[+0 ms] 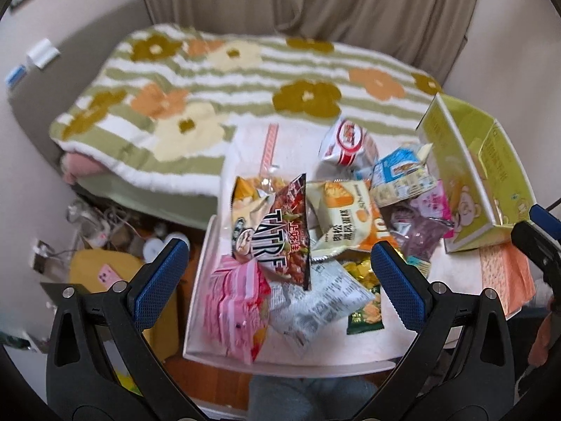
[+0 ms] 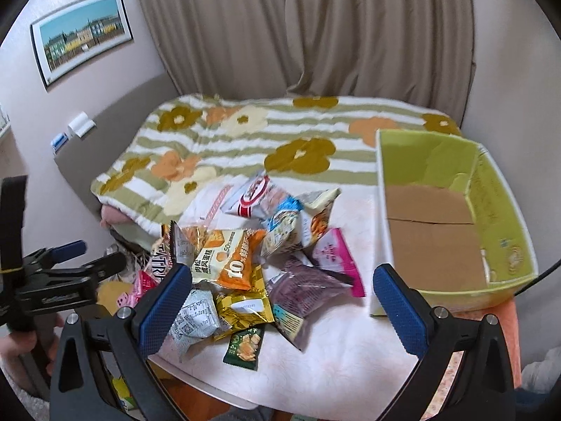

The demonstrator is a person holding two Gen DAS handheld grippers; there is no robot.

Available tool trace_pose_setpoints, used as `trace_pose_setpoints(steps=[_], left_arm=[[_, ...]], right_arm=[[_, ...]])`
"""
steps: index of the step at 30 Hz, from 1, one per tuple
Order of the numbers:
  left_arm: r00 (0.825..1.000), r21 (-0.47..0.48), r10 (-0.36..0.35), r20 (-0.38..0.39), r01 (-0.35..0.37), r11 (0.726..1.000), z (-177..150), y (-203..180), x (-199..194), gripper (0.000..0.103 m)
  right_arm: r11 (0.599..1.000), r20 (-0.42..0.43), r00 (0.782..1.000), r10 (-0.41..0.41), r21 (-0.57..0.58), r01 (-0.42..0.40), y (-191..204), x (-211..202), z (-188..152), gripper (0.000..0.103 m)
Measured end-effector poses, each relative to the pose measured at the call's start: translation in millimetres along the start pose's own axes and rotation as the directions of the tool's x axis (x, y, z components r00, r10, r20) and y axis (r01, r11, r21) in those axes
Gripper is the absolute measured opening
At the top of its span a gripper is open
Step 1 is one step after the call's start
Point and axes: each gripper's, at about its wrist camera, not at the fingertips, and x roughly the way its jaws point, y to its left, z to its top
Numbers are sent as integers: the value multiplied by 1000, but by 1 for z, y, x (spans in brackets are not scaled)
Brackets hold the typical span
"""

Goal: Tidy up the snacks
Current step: 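Lower both tools into the snack pile and grasp a bag each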

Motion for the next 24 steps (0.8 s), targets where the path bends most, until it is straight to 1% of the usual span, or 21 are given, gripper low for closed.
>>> trace_pose_setpoints(steps=[2, 6, 8, 11, 14, 17, 21, 23, 24], left_arm=[[999, -3, -24, -41, 24, 1000, 7, 6, 24, 103], [993, -17, -55, -103, 54, 998, 13, 17, 59, 103], [986, -31, -95, -138, 92, 995, 16, 23, 76, 103], [979, -21, -108, -172, 106, 994, 18, 25, 93, 103], [972, -9, -123, -198, 124, 992, 18, 23, 109, 103], [969, 25, -107, -222, 115, 993, 21, 20, 123, 103], [959, 21, -137, -248, 147, 989, 27, 26, 134, 102], [955, 29, -143, -261, 156, 987, 28, 29, 139, 98], [951, 29, -152, -268, 165, 986, 28, 30, 142, 92]], right_arm=[[1000, -29, 1000, 8, 14, -8, 4, 14, 3, 103], [999, -98, 995, 28, 40, -24, 16, 49, 11, 103], [998, -131, 990, 42, 53, -35, 22, 68, 14, 103], [995, -167, 984, 65, 86, -52, 30, 90, 17, 103], [992, -204, 976, 73, 118, -50, 35, 112, 20, 103], [987, -242, 967, 79, 158, -41, 36, 132, 20, 103], [977, -277, 956, 98, 211, -39, 36, 150, 19, 103], [974, -292, 951, 98, 224, -32, 38, 158, 19, 103], [973, -300, 949, 97, 228, -27, 39, 161, 19, 103]])
